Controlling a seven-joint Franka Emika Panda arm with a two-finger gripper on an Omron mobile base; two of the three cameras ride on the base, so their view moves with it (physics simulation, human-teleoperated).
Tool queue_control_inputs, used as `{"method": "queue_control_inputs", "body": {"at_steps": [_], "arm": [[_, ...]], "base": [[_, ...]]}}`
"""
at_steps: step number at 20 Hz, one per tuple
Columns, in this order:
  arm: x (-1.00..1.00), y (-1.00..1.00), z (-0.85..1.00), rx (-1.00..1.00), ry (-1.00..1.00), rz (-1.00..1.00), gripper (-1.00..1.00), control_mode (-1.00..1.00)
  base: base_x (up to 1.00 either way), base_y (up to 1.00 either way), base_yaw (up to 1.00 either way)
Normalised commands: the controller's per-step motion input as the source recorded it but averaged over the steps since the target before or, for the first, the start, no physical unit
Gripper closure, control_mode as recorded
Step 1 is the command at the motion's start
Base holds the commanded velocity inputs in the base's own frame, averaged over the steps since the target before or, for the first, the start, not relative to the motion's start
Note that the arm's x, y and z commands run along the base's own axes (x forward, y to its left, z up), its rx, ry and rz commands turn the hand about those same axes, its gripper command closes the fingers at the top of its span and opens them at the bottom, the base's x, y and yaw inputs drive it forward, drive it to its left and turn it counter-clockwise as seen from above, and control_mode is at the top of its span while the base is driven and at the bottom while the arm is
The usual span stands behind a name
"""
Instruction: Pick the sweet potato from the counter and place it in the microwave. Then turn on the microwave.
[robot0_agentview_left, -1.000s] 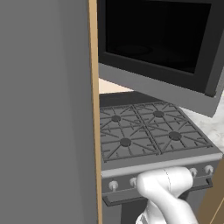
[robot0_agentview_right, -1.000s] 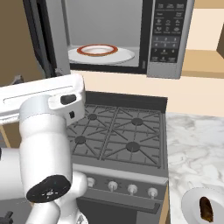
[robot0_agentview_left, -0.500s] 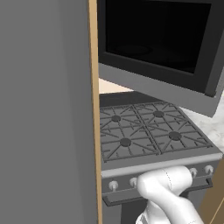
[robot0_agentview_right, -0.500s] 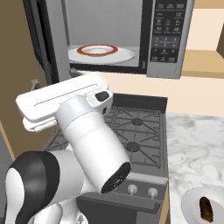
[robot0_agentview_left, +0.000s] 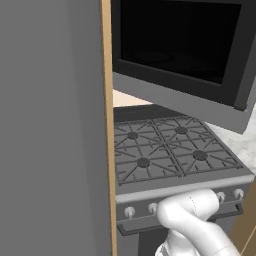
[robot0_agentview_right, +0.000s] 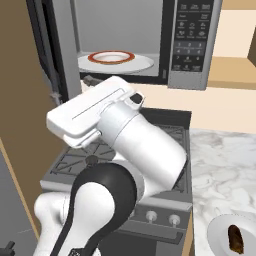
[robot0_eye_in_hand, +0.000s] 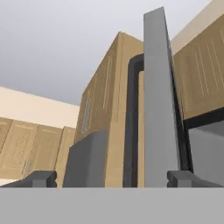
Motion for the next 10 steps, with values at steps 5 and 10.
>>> {"method": "queue_control_inputs", "body": {"at_steps": [5,10], "arm": [[0.1,-0.01,-0.08,0.0,0.0,0.23,-1.0,-1.0],[0.18,0.0,-0.13,0.0,0.0,0.14,-1.0,-1.0]], "base": [[0.0,0.0,0.0],[0.0,0.0,0.0]]}}
